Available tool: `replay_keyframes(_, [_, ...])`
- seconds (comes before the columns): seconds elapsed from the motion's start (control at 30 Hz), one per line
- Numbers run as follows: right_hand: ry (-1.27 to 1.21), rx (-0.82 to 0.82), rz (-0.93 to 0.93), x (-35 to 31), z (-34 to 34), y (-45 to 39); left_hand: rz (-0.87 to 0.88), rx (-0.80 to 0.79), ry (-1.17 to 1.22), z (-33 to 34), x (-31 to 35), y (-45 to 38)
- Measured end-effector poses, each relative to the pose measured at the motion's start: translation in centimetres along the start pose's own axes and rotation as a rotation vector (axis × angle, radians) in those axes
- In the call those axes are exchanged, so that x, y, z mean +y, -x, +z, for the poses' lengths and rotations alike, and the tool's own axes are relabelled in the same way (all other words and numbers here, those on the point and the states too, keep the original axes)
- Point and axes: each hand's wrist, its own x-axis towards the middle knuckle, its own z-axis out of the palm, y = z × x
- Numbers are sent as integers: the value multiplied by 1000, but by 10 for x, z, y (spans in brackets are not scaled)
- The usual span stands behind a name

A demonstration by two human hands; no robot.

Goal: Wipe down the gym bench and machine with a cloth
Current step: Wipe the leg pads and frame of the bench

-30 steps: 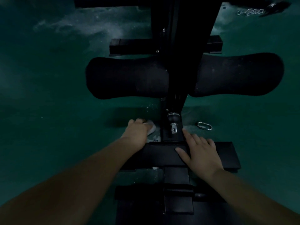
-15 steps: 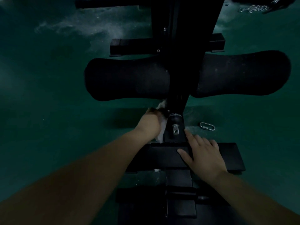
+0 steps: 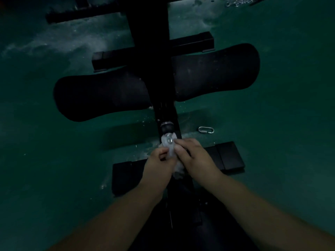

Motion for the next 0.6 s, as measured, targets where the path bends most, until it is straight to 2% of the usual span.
replay_keyframes(0.13, [-33,-105,181,-4,-13,-14,50,-136,72,8,8,6])
replay_keyframes(0.2, [-24,-137,200,-1,-29,-19,47,-128,84,6,11,3])
replay_keyframes(0.27, [-38,-82,198,4,-43,-19,111,-24,-146,-1,8,-6])
replay_keyframes(0.33, [-83,69,201,13,-54,-20,254,122,-478,-13,-2,-11])
replay_keyframes(0.4, [-40,180,153,22,-58,-28,360,194,-721,-25,-14,-14])
replay_keyframes(0.5, [134,156,94,28,-45,-60,315,121,-969,-35,-39,-19])
replay_keyframes(0.6, [216,57,51,15,-22,-93,314,64,-993,-38,-54,-19])
